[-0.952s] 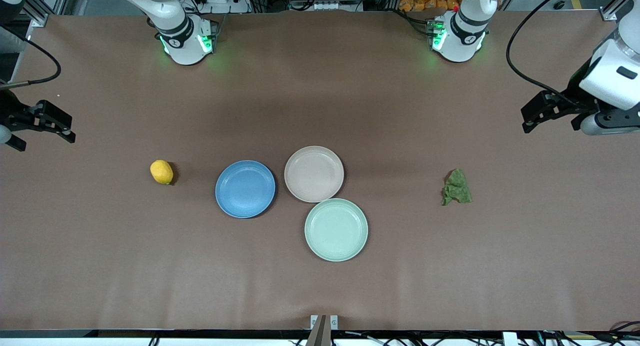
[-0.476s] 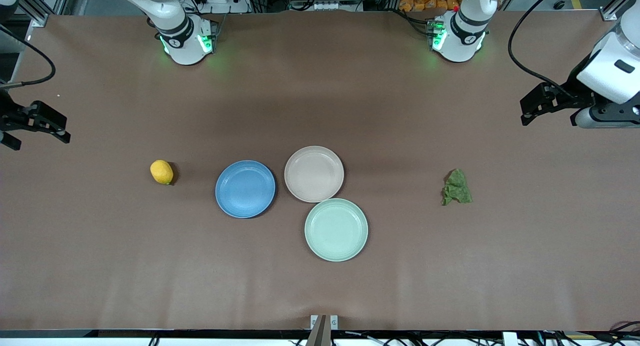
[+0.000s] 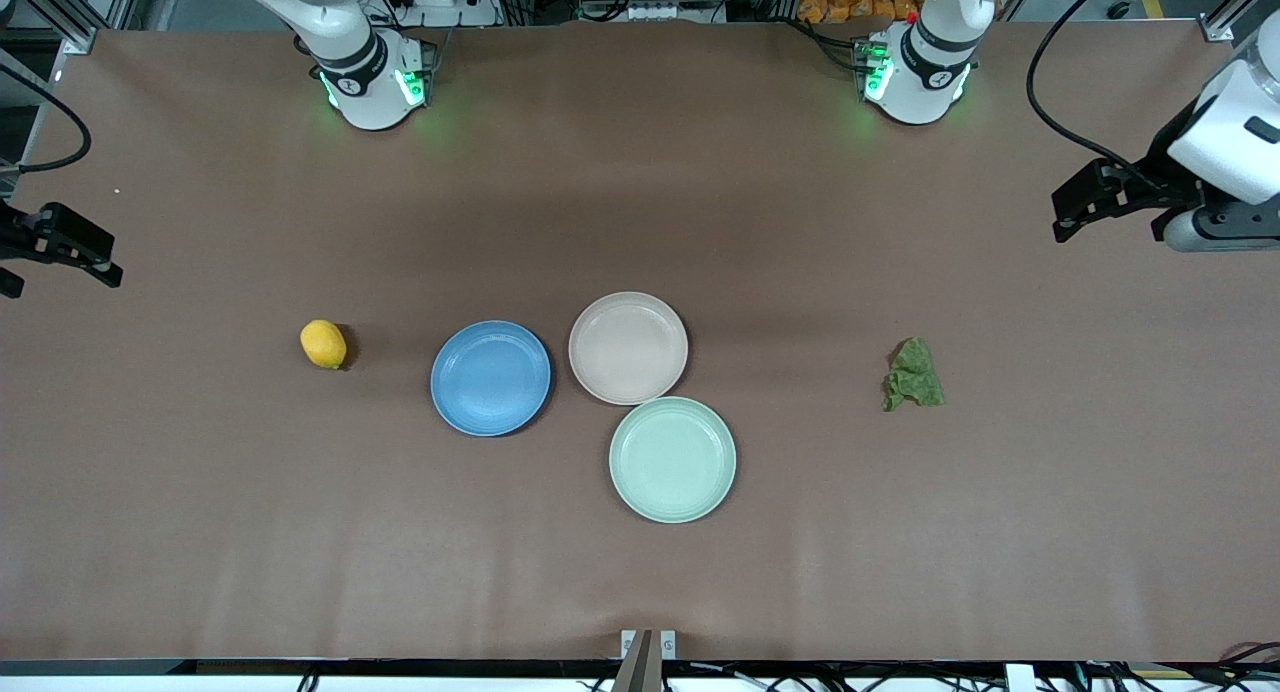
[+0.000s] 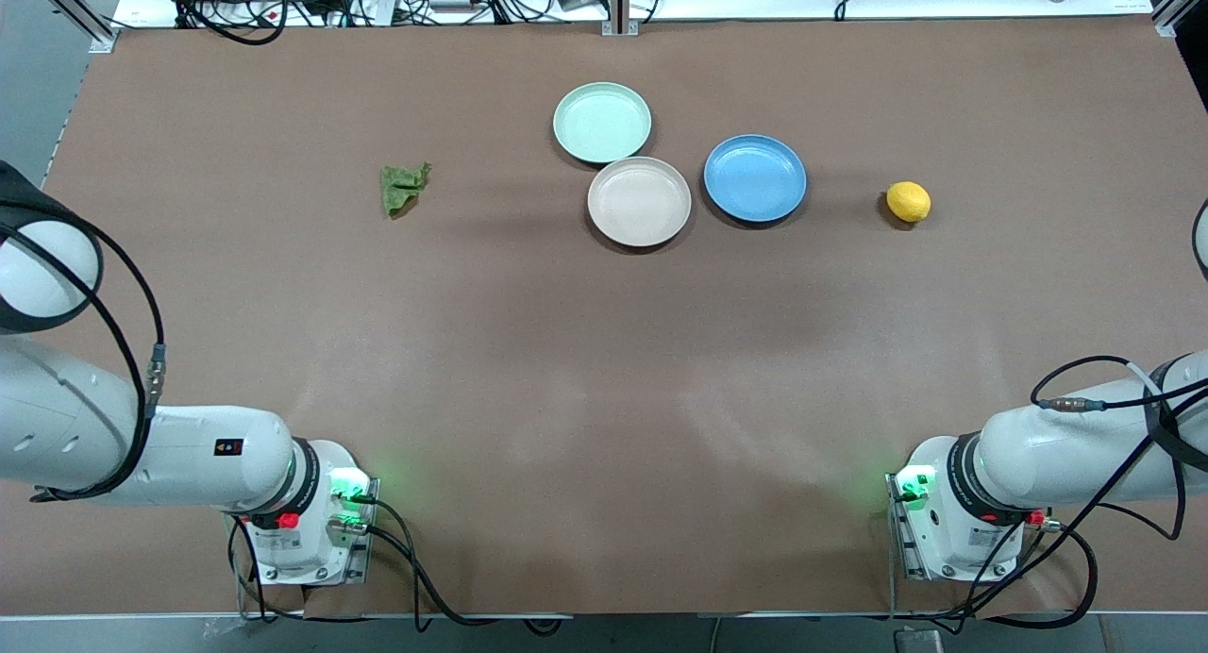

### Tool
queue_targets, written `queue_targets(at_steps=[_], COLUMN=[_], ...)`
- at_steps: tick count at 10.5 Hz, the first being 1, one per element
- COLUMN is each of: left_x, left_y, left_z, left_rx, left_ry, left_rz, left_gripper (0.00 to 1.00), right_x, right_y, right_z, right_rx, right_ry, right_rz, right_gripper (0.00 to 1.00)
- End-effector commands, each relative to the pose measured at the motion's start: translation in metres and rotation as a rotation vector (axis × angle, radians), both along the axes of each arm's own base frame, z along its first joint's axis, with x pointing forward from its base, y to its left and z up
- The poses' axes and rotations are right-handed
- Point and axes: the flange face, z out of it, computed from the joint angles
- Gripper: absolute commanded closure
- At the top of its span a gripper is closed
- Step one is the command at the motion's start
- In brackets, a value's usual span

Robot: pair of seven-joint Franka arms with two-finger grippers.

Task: Pick lemon and lettuce from blue and beige plates

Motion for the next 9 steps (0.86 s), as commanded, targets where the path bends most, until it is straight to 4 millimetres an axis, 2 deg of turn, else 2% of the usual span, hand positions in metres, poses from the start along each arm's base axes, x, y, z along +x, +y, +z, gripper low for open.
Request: queue_targets(at_steps=[1,5,9], left_x=[-0.0070,-0.0058,-0.0058], left_y=[0.0061,0.0079,0.0077], left_z=[-0.0003,-0.0020,-0.0020], left_rx=[-0.017,-0.017,-0.011], left_ry=[0.016,0.019,0.018], left_rz=[-0.012,-0.009,-0.008], left_gripper=[0.00,0.00,0.00], right_x=[-0.0061,-0.0068,-0.0081], right_y=[-0.0054,-0.0041,-0.0060], right_z=[0.0080,0.0087,0.0075], right_rx=[-0.014,-0.011,-0.013], right_ry=[-0.006,-0.006,0.006], right_rz=[-0.052,-0.192,-0.196], right_gripper=[0.00,0.00,0.00])
